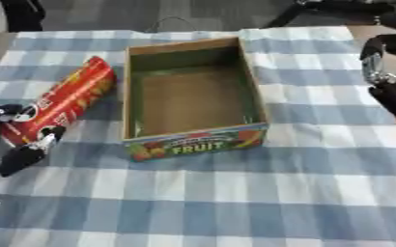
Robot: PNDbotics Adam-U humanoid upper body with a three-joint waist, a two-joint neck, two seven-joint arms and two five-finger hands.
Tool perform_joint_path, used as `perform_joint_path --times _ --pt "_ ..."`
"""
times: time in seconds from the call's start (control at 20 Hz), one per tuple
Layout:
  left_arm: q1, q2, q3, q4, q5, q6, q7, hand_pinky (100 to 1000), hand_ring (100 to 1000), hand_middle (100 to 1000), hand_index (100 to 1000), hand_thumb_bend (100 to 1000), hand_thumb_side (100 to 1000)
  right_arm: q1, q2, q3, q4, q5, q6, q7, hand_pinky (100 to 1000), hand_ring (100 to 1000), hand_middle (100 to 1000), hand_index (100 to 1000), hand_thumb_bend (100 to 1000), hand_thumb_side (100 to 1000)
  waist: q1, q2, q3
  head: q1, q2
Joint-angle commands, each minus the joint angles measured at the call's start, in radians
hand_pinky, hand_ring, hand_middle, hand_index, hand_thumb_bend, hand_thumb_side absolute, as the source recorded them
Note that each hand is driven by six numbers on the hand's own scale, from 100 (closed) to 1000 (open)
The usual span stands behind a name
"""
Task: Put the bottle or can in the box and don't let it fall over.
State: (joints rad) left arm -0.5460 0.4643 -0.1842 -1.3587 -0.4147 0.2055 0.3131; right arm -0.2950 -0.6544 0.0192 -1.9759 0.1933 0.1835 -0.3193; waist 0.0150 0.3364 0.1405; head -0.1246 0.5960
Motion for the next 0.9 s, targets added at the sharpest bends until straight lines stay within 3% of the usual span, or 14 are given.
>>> perform_joint_path --times 0.05,0.6,0.9 --pt "-0.017 0.01 0.008 0.003 0.005 -0.007 0.003 620 563 650 770 629 458 -0.011 -0.012 -0.01 -0.011 0.006 0.002 -0.002 860 835 910 873 100 687 -0.009 -0.001 -0.002 0.003 -0.013" --pt "-0.033 -0.009 0.011 0.044 0.003 -0.011 0.043 545 485 568 724 606 368 -0.014 -0.011 -0.01 -0.01 0.007 0.003 0.001 861 835 909 870 100 688 -0.012 0.001 -0.01 0.005 -0.025" --pt "-0.039 -0.017 0.013 0.074 -0.008 -0.013 0.063 550 493 592 733 611 354 -0.016 -0.01 -0.011 -0.008 0.007 0.002 0.003 862 835 909 870 100 689 -0.012 0.004 -0.013 0.008 -0.024"
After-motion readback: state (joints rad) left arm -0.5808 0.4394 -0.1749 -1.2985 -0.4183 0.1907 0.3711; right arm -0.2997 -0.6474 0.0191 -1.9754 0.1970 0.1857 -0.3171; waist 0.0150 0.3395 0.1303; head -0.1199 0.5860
